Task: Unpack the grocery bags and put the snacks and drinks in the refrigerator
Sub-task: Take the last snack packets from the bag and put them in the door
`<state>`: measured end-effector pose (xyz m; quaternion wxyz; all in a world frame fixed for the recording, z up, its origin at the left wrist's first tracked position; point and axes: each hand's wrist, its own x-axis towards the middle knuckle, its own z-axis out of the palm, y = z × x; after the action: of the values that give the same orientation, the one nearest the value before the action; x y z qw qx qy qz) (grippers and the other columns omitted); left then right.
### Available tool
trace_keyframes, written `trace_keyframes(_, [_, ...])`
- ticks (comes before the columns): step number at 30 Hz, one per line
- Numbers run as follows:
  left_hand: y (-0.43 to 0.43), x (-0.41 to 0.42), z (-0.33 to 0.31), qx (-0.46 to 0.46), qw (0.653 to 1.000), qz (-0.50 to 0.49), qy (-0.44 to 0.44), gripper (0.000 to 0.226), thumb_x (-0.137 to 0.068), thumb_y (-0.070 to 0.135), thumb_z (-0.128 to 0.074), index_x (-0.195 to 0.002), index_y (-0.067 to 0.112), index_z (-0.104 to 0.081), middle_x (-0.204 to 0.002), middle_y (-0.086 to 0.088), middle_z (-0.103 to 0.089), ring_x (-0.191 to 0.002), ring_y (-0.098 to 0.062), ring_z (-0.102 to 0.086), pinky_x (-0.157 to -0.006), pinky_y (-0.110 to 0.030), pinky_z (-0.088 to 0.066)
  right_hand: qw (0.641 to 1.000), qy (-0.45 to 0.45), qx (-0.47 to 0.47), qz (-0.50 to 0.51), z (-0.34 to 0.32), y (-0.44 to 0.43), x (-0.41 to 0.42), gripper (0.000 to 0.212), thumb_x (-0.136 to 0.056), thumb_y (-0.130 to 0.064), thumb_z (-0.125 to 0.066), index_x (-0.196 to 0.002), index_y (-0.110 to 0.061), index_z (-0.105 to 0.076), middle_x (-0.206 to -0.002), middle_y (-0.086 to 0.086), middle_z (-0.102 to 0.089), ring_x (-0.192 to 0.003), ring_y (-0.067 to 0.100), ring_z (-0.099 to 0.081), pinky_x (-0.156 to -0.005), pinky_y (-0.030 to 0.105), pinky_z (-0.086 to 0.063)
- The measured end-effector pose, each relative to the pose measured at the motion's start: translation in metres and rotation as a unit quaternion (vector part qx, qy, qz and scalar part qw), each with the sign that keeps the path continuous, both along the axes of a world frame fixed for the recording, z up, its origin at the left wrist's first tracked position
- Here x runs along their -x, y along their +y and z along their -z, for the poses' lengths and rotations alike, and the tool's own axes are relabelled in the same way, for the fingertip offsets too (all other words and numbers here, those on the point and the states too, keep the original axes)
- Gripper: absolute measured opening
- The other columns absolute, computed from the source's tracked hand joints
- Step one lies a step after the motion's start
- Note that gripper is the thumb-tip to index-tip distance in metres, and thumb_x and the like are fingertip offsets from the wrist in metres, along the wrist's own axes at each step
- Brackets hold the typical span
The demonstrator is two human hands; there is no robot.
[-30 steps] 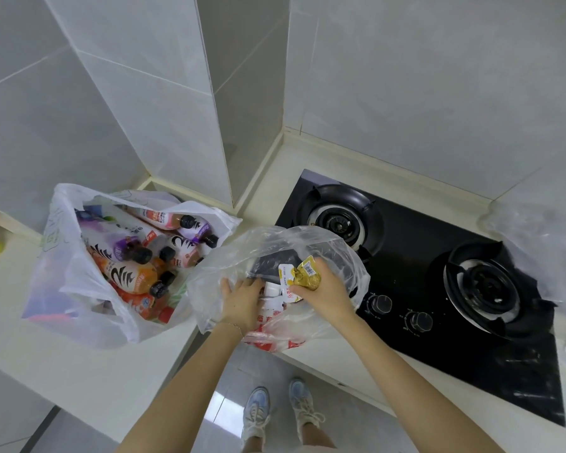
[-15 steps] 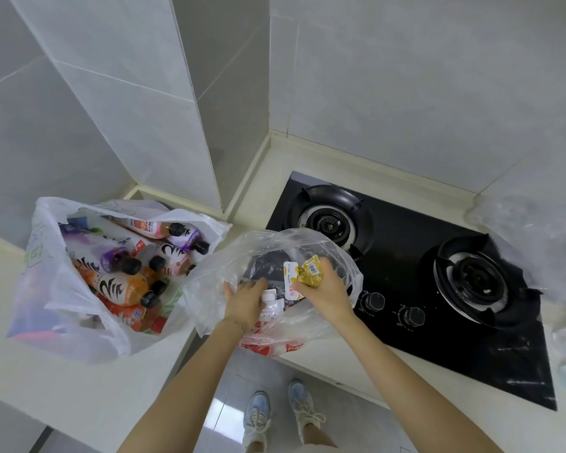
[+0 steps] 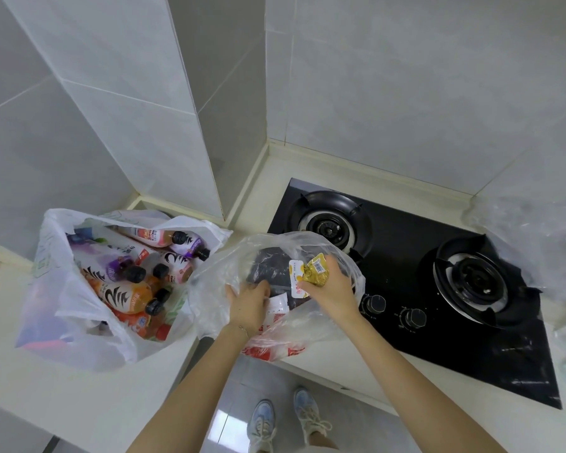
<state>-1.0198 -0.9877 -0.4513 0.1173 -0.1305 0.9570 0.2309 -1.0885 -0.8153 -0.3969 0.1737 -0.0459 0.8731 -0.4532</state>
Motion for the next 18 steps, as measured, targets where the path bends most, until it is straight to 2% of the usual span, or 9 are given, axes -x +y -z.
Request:
trace_keyframes(2, [0.000, -0.003, -0.004, 0.007, 1.000, 0.002, -0.011, 0.016, -0.091, 0.004, -0.041, -0.088, 0.019, -0.041, -0.085, 0.002, -0.056, -0.096, -0.023, -0.050, -0.112, -0.060, -0.006, 1.000, 0.001, 0.004, 0.003, -0.003, -0.002, -0.001, 0.050, -0.078, -0.021, -0.078, -0.116, -0.020, -0.044, -0.109, 0.000, -0.062, -0.101, 0.018, -0.061, -0.084, 0.037, -0.052])
trace_keyframes(5, [-0.002, -0.009, -0.006, -0.007, 1.000, -0.012, 0.018, 0.020, -0.091, 0.003, -0.041, -0.100, 0.019, -0.050, -0.095, 0.001, -0.063, -0.102, -0.022, -0.052, -0.114, -0.057, -0.005, 1.000, 0.007, 0.015, 0.009, -0.004, -0.005, -0.003, 0.054, -0.078, -0.021, -0.078, -0.120, -0.020, -0.045, -0.112, 0.000, -0.061, -0.102, 0.017, -0.060, -0.084, 0.031, -0.049])
trace_keyframes(7, [-0.002, -0.007, -0.014, -0.016, 0.998, -0.039, 0.042, 0.026, -0.093, 0.005, -0.042, -0.109, 0.018, -0.057, -0.097, 0.001, -0.064, -0.105, -0.021, -0.052, -0.114, -0.056, -0.008, 0.999, 0.017, 0.032, 0.017, -0.005, -0.006, -0.005, 0.057, -0.078, -0.021, -0.078, -0.124, -0.021, -0.045, -0.114, -0.001, -0.061, -0.104, 0.017, -0.060, -0.087, 0.033, -0.050])
trace_keyframes(9, [-0.002, -0.002, -0.022, -0.060, 0.990, -0.088, 0.088, 0.018, -0.095, 0.008, -0.046, -0.094, 0.016, -0.063, -0.085, 0.002, -0.063, -0.093, -0.020, -0.055, -0.110, -0.059, -0.020, 0.997, 0.026, 0.058, 0.033, -0.007, -0.007, -0.008, 0.058, -0.079, -0.021, -0.078, -0.127, -0.022, -0.045, -0.112, -0.006, -0.061, -0.103, 0.014, -0.060, -0.088, 0.032, -0.050])
trace_keyframes(10, [-0.004, 0.000, -0.028, -0.115, 0.980, -0.126, 0.104, 0.016, -0.094, 0.009, -0.050, -0.089, 0.014, -0.064, -0.082, 0.003, -0.063, -0.086, -0.019, -0.057, -0.106, -0.058, -0.030, 0.996, 0.031, 0.071, 0.041, -0.009, -0.008, -0.011, 0.057, -0.080, -0.021, -0.077, -0.126, -0.024, -0.045, -0.108, -0.011, -0.061, -0.100, 0.010, -0.060, -0.086, 0.028, -0.050])
trace_keyframes(13, [-0.010, 0.005, -0.044, -0.293, 0.916, -0.235, 0.140, 0.011, -0.092, 0.010, -0.059, -0.092, 0.014, -0.070, -0.089, 0.001, -0.071, -0.074, -0.017, -0.065, -0.088, -0.046, -0.052, 0.993, 0.047, 0.098, 0.054, -0.017, -0.013, -0.014, 0.048, -0.080, -0.024, -0.077, -0.118, -0.027, -0.047, -0.101, -0.017, -0.060, -0.096, 0.003, -0.059, -0.081, 0.023, -0.049])
trace_keyframes(15, [-0.008, 0.007, -0.055, -0.330, 0.887, -0.277, 0.165, 0.011, -0.091, 0.009, -0.061, -0.094, 0.012, -0.071, -0.096, -0.004, -0.073, -0.074, -0.014, -0.065, -0.081, -0.035, -0.056, 0.991, 0.048, 0.110, 0.057, -0.022, -0.016, -0.014, 0.044, -0.080, -0.026, -0.077, -0.114, -0.027, -0.049, -0.099, -0.016, -0.062, -0.094, -0.001, -0.060, -0.079, 0.021, -0.050])
trace_keyframes(16, [-0.006, 0.006, -0.061, -0.340, 0.875, -0.293, 0.181, 0.011, -0.091, 0.007, -0.061, -0.096, 0.010, -0.071, -0.099, -0.006, -0.072, -0.077, -0.014, -0.064, -0.074, -0.025, -0.056, 0.990, 0.048, 0.117, 0.055, -0.024, -0.017, -0.014, 0.042, -0.080, -0.026, -0.077, -0.112, -0.028, -0.049, -0.096, -0.017, -0.062, -0.090, -0.005, -0.060, -0.077, 0.018, -0.049])
trace_keyframes(18, [0.001, 0.003, -0.074, -0.350, 0.854, -0.319, 0.216, 0.011, -0.092, 0.003, -0.059, -0.098, 0.005, -0.068, -0.094, -0.006, -0.069, -0.077, -0.009, -0.061, -0.060, -0.008, -0.048, 0.990, 0.043, 0.130, 0.046, -0.028, -0.015, -0.013, 0.041, -0.081, -0.024, -0.077, -0.111, -0.028, -0.049, -0.094, -0.019, -0.062, -0.086, -0.008, -0.060, -0.074, 0.017, -0.049])
